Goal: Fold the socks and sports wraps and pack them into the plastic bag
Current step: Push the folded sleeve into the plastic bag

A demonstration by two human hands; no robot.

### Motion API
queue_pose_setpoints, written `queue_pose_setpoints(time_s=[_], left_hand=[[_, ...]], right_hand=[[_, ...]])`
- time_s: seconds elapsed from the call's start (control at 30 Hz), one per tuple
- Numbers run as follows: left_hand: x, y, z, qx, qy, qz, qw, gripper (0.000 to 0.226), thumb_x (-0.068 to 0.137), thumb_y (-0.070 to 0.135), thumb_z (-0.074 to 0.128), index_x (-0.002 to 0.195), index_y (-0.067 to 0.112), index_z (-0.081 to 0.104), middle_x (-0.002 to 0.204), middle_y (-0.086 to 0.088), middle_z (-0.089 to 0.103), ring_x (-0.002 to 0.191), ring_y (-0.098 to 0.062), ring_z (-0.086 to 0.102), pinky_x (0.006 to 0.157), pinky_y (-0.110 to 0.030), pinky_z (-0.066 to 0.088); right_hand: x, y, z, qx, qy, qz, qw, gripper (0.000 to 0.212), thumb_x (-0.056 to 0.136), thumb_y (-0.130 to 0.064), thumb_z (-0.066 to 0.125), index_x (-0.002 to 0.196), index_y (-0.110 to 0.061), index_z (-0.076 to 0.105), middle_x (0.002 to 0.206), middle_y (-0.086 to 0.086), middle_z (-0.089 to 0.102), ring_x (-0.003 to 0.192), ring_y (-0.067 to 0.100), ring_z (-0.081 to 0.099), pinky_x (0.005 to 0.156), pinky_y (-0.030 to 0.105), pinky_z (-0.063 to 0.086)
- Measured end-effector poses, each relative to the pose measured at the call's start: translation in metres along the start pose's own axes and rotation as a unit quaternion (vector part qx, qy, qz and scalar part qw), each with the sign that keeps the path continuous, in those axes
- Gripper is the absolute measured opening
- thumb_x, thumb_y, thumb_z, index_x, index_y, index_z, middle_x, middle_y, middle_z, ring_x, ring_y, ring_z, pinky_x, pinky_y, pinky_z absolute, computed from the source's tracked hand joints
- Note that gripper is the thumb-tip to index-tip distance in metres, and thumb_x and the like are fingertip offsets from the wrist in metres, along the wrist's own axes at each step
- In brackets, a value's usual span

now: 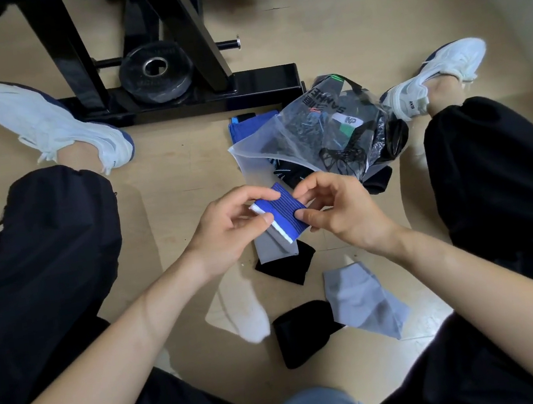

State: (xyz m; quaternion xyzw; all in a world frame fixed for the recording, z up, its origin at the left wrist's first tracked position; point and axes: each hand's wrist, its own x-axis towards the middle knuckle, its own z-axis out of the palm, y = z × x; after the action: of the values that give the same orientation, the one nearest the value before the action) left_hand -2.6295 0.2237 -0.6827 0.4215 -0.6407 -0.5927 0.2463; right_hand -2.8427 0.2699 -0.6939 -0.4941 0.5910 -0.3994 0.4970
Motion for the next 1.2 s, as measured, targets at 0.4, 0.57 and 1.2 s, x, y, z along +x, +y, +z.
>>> queue_pose_setpoints(time_s=[0.4, 0.57, 1.2], left_hand=[[0.005, -0.017, -0.001, 0.128, 0.027, 0.039, 0.991, 0.028, 0.088, 0.004, 0.071, 0.108, 0.025, 0.074, 0.09, 0.028, 0.067, 0.067, 0.0, 0.055, 0.069, -0.02, 0.043], [0.01, -0.025, -0.001, 0.181, 0.046, 0.052, 0.981, 0.03, 0.086, 0.006, 0.072, 0.11, 0.024, 0.074, 0.086, 0.038, 0.059, 0.063, -0.002, 0.053, 0.069, -0.022, 0.044], [0.123, -0.057, 0.079, 0.047, 0.019, -0.021, 0.998, 0.053, 0.083, 0.005, 0.076, 0.132, 0.018, 0.062, 0.121, -0.002, 0.065, 0.091, -0.009, 0.064, 0.089, -0.028, 0.053]], right_hand=[[0.013, 0.003, -0.024, -0.411, 0.085, -0.235, 0.877, 0.021, 0.081, -0.01, 0.077, 0.102, -0.014, 0.073, 0.108, 0.003, 0.063, 0.095, 0.024, 0.054, 0.078, 0.031, 0.047], [0.026, 0.02, -0.038, -0.568, 0.036, -0.168, 0.805, 0.039, 0.078, -0.009, 0.079, 0.115, -0.017, 0.071, 0.118, 0.01, 0.055, 0.098, 0.038, 0.051, 0.071, 0.046, 0.054], [0.027, -0.002, -0.068, -0.377, 0.075, -0.14, 0.912, 0.063, 0.078, 0.01, 0.059, 0.136, -0.016, 0.057, 0.113, -0.011, 0.048, 0.08, -0.007, 0.047, 0.079, 0.016, 0.041]])
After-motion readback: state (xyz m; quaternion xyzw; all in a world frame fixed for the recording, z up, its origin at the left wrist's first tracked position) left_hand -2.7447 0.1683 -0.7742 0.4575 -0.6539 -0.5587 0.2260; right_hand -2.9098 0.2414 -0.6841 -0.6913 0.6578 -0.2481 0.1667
